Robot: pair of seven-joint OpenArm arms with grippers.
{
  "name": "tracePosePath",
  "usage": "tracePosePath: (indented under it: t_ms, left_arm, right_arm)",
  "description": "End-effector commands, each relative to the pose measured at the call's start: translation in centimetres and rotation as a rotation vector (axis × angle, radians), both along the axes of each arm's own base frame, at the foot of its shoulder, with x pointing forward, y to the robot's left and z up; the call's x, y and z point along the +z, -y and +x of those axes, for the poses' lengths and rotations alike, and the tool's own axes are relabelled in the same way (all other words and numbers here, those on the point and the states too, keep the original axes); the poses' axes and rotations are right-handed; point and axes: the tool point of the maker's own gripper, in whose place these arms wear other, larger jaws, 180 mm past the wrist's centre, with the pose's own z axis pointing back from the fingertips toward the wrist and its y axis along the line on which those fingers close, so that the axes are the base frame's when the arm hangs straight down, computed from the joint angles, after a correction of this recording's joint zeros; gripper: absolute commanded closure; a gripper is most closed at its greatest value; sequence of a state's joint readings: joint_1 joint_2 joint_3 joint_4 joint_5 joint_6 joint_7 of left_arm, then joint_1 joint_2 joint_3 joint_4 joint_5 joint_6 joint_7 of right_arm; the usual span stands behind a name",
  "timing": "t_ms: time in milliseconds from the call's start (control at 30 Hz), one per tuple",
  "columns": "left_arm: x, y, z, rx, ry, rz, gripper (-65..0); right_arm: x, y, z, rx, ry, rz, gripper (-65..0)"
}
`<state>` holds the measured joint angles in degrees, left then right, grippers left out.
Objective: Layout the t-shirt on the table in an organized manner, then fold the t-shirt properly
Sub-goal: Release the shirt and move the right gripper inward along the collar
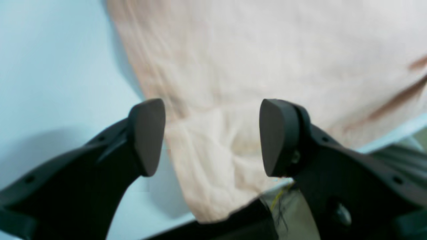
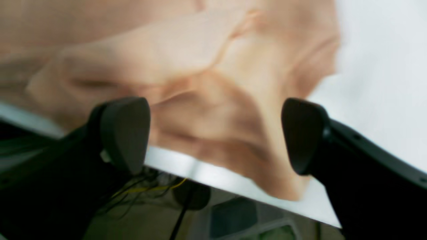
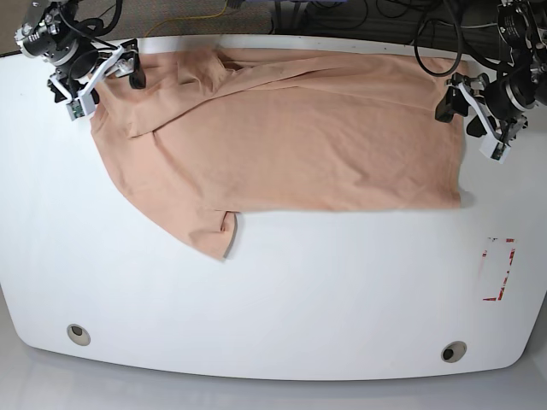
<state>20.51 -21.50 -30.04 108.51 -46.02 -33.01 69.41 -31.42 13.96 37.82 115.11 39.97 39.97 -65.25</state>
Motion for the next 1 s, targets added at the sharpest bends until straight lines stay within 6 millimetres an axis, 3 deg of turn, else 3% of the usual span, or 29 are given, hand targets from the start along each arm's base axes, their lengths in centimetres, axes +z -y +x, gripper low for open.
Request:
tracePosePath:
  t_ms: [0, 467, 733, 800, 967]
  left_arm:
    - [1.2, -0.3, 0.8, -0.006, 0.046, 0.007, -40.3]
    - [1.8, -1.2, 1.3, -0.017, 0.051, 0.041, -40.3]
    - [2.4, -1.3, 2.2, -0.015, 0.077, 0.041, -40.3]
    - [2.4, -1.3, 2.3, -0.015, 0.078, 0.044, -40.3]
    - [2.5, -1.3, 2.4, -0.015, 0.081, 0.044, -40.3]
  right_arm:
    - [0.7, -0.5, 0.5, 0.019, 0.025, 0.018, -59.1]
    - [-1.7, -8.2, -0.7, 0.126, -0.043, 0.198, -59.1]
    - [-1.7, -9.8, -0.1, 0.117, -0.026, 0.238, -58.8]
    - [-1.7, -9.8, -0.1, 0.117, -0.026, 0.240, -57.2]
    - [-1.7, -10.9, -0.1, 0.143, -0.027, 0.259, -40.4]
